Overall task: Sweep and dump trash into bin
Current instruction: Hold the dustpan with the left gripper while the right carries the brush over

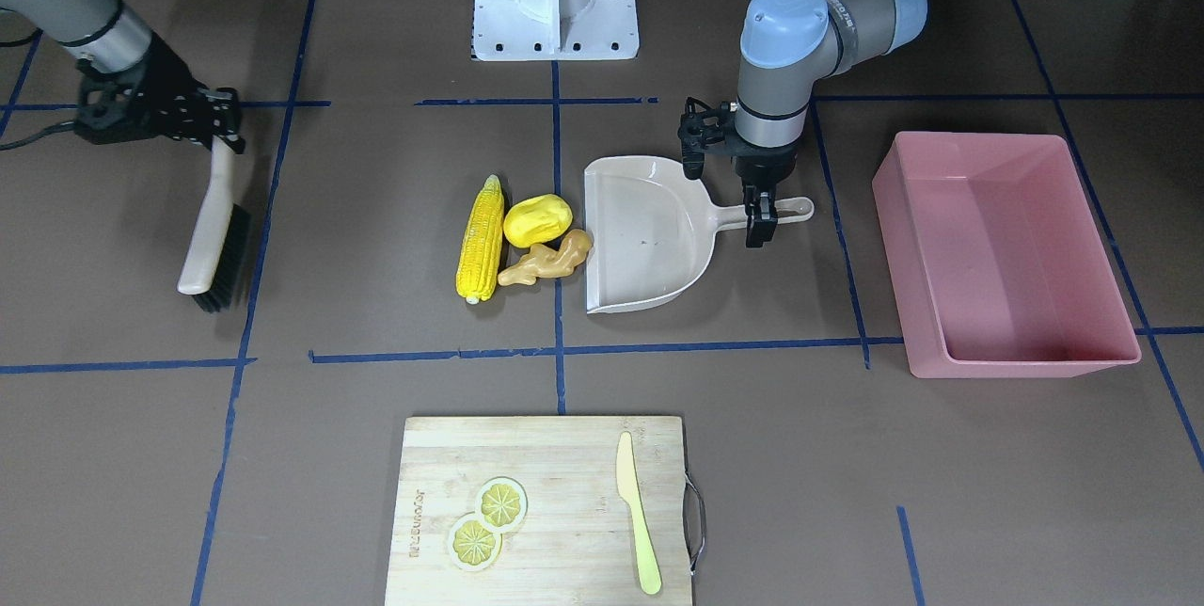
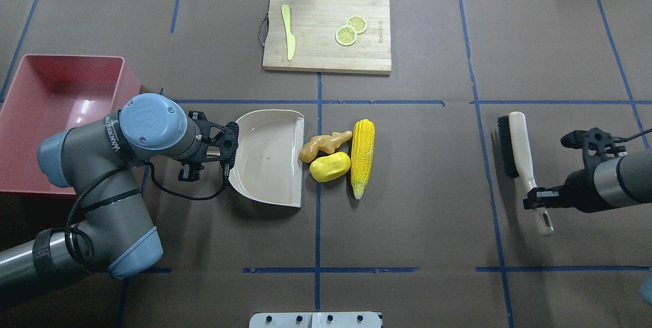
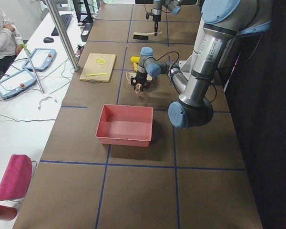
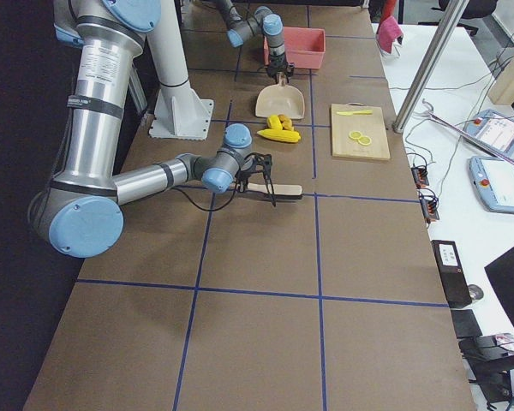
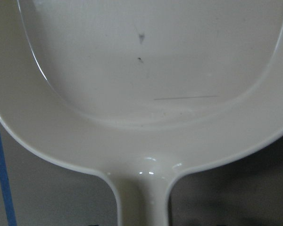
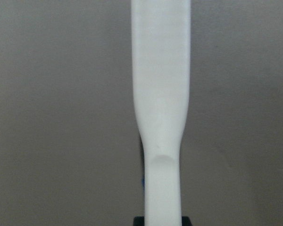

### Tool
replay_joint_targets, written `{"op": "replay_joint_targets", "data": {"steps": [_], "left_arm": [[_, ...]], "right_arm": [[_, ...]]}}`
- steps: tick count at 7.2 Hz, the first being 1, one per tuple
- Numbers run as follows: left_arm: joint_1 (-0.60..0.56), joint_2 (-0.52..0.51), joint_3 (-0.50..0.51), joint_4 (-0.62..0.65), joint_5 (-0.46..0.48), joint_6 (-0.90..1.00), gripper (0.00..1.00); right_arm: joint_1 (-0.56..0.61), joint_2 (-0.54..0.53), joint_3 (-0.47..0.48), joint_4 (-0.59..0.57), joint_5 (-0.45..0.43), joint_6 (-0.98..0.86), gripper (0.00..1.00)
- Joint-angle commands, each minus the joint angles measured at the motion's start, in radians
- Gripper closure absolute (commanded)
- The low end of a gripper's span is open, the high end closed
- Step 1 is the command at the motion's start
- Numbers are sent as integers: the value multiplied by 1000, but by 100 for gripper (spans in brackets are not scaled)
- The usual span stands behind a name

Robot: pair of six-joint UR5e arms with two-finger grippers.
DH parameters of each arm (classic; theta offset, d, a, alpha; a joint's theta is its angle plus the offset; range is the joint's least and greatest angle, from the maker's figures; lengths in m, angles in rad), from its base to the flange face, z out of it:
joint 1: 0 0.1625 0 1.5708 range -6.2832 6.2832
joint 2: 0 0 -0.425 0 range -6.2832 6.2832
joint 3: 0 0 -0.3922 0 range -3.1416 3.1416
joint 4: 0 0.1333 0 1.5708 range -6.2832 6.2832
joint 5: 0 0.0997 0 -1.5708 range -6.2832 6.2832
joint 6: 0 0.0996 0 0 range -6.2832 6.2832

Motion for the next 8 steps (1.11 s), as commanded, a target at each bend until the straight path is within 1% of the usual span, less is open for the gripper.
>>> {"op": "replay_joint_targets", "data": {"steps": [1,4,5,6,7,8], "left_arm": [[-1,-3,-1,0,26,7,88],[-1,-5,-1,3,34,10,89],[-1,-6,-2,20,43,12,89],[-1,-23,-13,70,57,13,89],[-1,-29,-14,86,65,12,89],[-1,-31,-14,86,65,12,89]], "right_arm": [[-59,160,17,-166,-39,86,100],[-133,242,18,-203,-101,175,100],[-148,285,18,-253,-121,184,100],[-162,343,18,-321,-125,198,100],[-187,372,17,-355,-138,206,100],[-194,380,18,-357,-143,206,100]]}}
